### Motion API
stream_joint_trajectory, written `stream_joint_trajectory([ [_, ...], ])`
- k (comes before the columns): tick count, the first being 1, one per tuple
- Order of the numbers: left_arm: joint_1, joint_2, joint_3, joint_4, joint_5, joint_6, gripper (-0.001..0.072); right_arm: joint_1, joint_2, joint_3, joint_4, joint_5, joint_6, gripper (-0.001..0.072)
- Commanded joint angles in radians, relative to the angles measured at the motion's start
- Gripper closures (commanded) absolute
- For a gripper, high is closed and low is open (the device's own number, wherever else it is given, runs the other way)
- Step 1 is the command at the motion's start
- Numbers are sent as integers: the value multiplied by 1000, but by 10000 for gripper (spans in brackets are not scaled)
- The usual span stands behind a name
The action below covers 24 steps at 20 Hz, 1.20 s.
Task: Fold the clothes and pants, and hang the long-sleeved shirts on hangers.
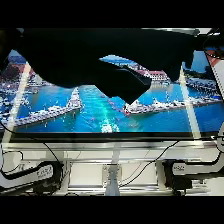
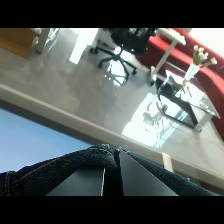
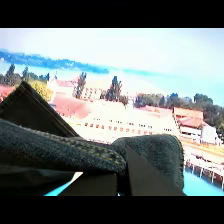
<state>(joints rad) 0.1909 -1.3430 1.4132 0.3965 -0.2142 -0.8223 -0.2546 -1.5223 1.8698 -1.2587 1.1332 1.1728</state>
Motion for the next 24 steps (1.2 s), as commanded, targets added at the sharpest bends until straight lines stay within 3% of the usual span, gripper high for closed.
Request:
stream_joint_trajectory([
  [1, -34, -23, 34, 99, -89, 0, 657, -1, -9, 4, -37, 148, -4, 690],
  [4, -27, -23, 34, 347, -393, -33, 657, 0, -7, 4, -37, 390, -5, 689],
  [6, -23, -15, 34, 569, -546, -171, 657, 0, -7, 4, -37, 579, -9, 689],
  [8, -23, -6, 33, 838, -672, -352, 658, 0, -5, 4, -36, 678, -16, 689],
  [10, -21, 14, 22, 985, -716, -409, 658, 0, -5, 4, -24, 692, -16, 690],
  [13, -3, 38, 16, 1040, -736, -423, 657, 0, -6, 0, -16, 666, -36, 690],
  [16, -2, 43, 15, 1065, -826, -420, 657, 20, 21, -9, 83, 710, 12, 689],
  [19, -2, 90, 16, 1095, -753, -421, 657, 85, 113, -8, 77, 708, -64, 689],
  [24, -2, 246, -16, 1096, -744, -419, 657, 124, 313, -60, 71, 703, -71, 690],
])
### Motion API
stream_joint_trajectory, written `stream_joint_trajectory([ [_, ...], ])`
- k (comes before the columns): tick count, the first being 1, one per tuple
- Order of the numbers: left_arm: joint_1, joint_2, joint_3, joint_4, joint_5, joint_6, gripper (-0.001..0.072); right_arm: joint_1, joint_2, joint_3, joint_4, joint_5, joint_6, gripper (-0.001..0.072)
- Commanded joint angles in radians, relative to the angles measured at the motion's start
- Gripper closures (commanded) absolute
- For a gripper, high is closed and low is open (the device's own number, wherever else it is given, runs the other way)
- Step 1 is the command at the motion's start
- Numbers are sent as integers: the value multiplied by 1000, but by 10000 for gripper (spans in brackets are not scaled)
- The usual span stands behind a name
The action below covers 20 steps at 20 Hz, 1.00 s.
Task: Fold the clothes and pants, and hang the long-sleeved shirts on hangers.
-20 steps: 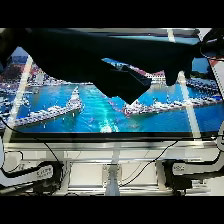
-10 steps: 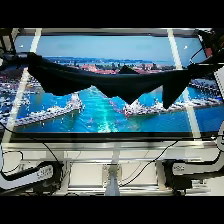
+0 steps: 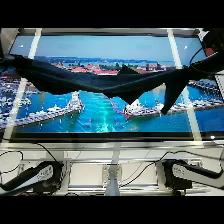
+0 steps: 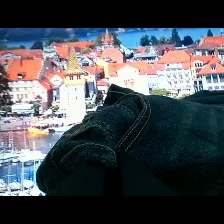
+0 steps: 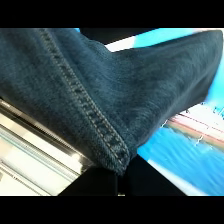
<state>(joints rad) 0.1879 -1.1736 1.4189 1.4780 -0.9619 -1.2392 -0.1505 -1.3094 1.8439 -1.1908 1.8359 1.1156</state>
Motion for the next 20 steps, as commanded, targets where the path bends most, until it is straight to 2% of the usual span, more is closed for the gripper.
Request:
stream_joint_trajectory([
  [1, 4, 121, -77, 14, 3, -3, 657, 20, 150, -92, -13, 0, -29, 690],
  [4, 4, 254, -329, 6, 5, -3, 657, 19, 316, -365, -100, 2, -35, 691],
  [7, 0, 354, -507, -61, 5, -3, 656, 19, 402, -558, -75, 2, -29, 691],
  [10, 0, 381, -578, -91, 5, -3, 656, 19, 399, -675, -20, -11, -13, 691],
  [13, 1, 357, -622, -92, 74, -3, 656, 19, 348, -769, -131, -203, -121, 691],
  [15, 0, 326, -643, -102, 131, -3, 656, 19, 282, -783, -208, -370, -135, 691],
  [18, 0, 266, -659, -103, 209, -4, 655, 18, 175, -783, -336, -521, -142, 691],
  [20, 0, 217, -666, -103, 289, -39, 656, 5, 108, -783, -359, -630, -143, 690],
])
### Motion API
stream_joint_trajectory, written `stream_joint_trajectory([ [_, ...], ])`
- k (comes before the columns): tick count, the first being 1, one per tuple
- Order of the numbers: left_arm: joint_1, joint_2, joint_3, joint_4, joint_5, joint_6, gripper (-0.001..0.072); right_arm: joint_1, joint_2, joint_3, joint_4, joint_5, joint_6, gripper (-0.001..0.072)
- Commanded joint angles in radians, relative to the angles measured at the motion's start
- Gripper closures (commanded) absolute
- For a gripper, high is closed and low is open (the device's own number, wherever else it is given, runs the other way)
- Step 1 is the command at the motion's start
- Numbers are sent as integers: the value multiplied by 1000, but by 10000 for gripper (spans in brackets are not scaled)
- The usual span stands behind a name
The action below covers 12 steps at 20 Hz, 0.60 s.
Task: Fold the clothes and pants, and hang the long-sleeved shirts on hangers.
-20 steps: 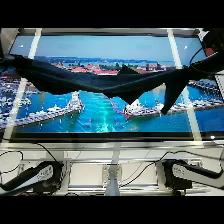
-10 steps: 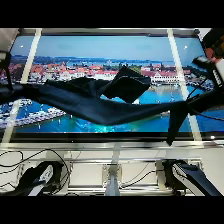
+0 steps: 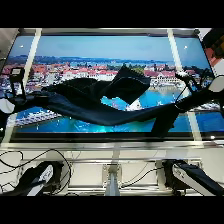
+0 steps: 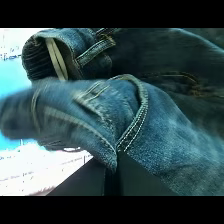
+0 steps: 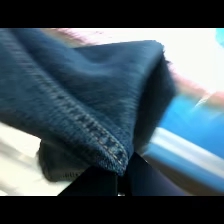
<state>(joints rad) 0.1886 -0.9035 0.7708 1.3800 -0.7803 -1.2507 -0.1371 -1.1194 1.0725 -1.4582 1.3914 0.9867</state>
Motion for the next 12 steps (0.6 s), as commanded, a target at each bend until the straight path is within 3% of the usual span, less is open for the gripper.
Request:
stream_joint_trajectory([
  [1, 0, -81, -18, -5, 140, -59, 656, -13, -109, -11, -91, -248, -13, 690],
  [4, -2, -145, -17, -5, 200, -162, 655, -11, -138, -11, -90, -431, -14, 690],
  [8, -2, -201, -17, -33, 223, -167, 655, -11, -140, -11, -79, -703, -13, 690],
  [12, -14, -209, -18, -80, 224, -167, 655, -13, -155, -11, -78, -776, -13, 690],
])
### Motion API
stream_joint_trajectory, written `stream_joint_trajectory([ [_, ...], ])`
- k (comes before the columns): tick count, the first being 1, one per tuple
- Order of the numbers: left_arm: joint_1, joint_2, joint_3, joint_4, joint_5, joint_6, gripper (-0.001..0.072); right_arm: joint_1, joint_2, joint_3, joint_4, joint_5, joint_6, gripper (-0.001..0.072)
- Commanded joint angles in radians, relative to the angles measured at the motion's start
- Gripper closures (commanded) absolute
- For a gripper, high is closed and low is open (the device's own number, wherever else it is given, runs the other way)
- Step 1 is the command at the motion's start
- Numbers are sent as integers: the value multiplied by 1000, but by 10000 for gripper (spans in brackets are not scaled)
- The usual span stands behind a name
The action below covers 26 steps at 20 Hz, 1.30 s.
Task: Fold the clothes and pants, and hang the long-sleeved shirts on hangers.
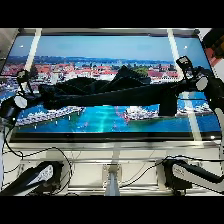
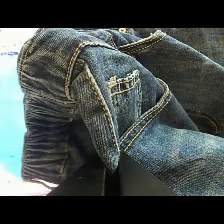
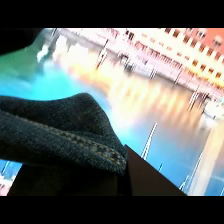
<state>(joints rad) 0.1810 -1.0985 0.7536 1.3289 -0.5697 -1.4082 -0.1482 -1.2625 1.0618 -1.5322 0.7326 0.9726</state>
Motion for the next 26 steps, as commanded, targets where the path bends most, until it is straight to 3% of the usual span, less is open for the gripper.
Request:
stream_joint_trajectory([
  [1, -11, -14, 0, -29, 13, -10, 655, -2, -27, -1, -23, -155, 1, 690],
  [4, -14, -14, 0, -31, 12, -10, 655, -2, -109, 0, -18, -335, 2, 671],
  [6, -19, -14, 0, -38, 10, -10, 655, -2, -153, 0, -14, -408, 5, 161],
  [7, -20, -14, 0, -38, 9, -10, 655, -2, -159, 0, -15, -421, 7, 130],
  [10, -25, -14, 0, -40, 9, -10, 655, -38, -158, 30, -24, -412, 107, 163],
  [13, -26, -14, 0, -45, 9, -10, 655, -147, -154, 119, -23, -224, 425, 171],
  [15, -25, -12, 0, -44, 13, 2, 655, -242, -145, 176, -15, -10, 484, 537],
  [17, -23, 1, 1, -32, 37, 2, 655, -329, -130, 189, -3, 155, 452, 537],
  [20, -23, 28, 2, -29, 62, 2, 655, -428, -128, 143, 181, 389, 282, 538],
  [24, -23, 33, 2, -29, 61, 2, 655, -503, -128, -69, 500, 420, 185, 475],
  [25, -23, 33, 2, -29, 61, 2, 655, -502, -128, -117, 547, 408, 186, 377],
  [26, -23, 33, 2, -29, 62, 2, 655, -498, -128, -153, 583, 404, 186, 365],
])
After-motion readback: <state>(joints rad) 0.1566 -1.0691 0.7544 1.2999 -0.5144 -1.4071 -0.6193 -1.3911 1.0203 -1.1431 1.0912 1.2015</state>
